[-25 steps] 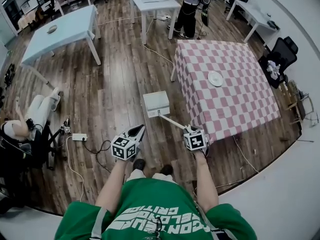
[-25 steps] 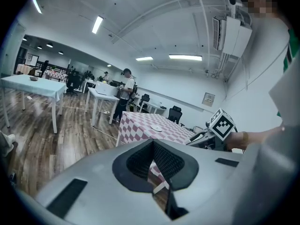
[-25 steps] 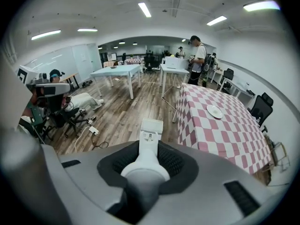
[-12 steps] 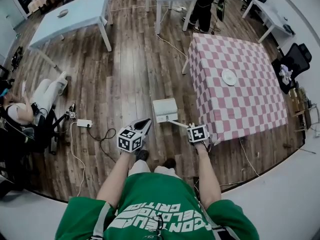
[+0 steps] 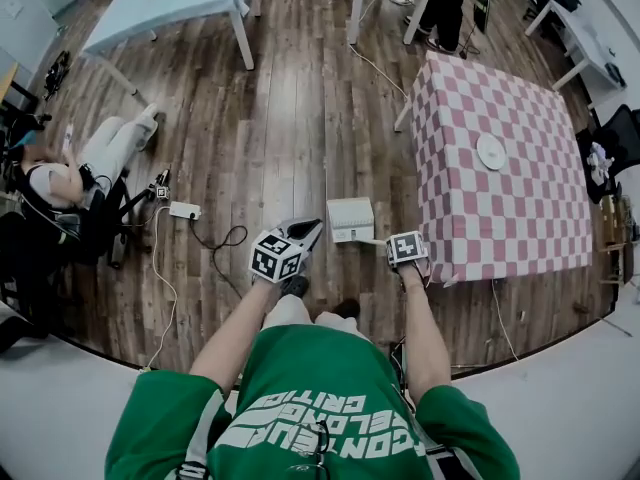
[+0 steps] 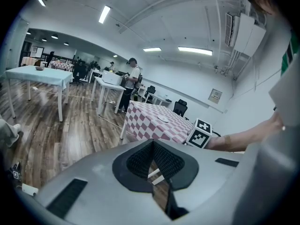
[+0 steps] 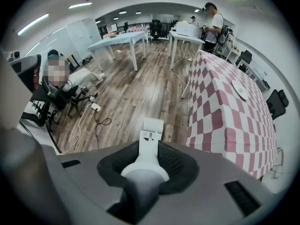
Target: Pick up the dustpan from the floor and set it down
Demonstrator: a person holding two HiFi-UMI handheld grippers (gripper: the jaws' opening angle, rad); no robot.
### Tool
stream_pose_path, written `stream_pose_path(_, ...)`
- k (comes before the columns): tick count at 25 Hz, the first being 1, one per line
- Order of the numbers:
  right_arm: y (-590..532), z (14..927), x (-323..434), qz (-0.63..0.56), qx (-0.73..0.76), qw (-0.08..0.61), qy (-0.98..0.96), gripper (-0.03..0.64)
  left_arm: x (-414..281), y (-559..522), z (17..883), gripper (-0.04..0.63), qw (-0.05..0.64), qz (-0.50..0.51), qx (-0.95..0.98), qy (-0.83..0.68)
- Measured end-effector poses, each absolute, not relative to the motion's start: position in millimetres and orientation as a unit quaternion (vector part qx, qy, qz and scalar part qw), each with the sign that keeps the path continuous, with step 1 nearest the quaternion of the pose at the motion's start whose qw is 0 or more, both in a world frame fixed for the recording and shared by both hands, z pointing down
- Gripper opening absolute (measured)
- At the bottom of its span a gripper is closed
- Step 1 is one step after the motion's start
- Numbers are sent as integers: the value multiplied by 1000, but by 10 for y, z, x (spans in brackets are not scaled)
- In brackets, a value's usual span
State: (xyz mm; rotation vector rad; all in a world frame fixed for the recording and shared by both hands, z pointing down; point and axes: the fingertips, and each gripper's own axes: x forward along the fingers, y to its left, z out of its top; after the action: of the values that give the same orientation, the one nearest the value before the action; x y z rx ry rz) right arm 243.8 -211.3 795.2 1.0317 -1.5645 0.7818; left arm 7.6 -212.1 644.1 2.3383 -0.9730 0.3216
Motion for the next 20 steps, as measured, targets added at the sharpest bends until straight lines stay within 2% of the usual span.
stream_pose_path(14, -1901, 8692, 2426, 349, 423, 565, -616, 112, 450, -2047, 6712, 3, 283, 172, 888, -319)
stream_pose_path(20, -1732, 8905, 2431, 347, 417, 580, -607, 114, 455, -2030, 6869, 3, 314, 172, 875, -327)
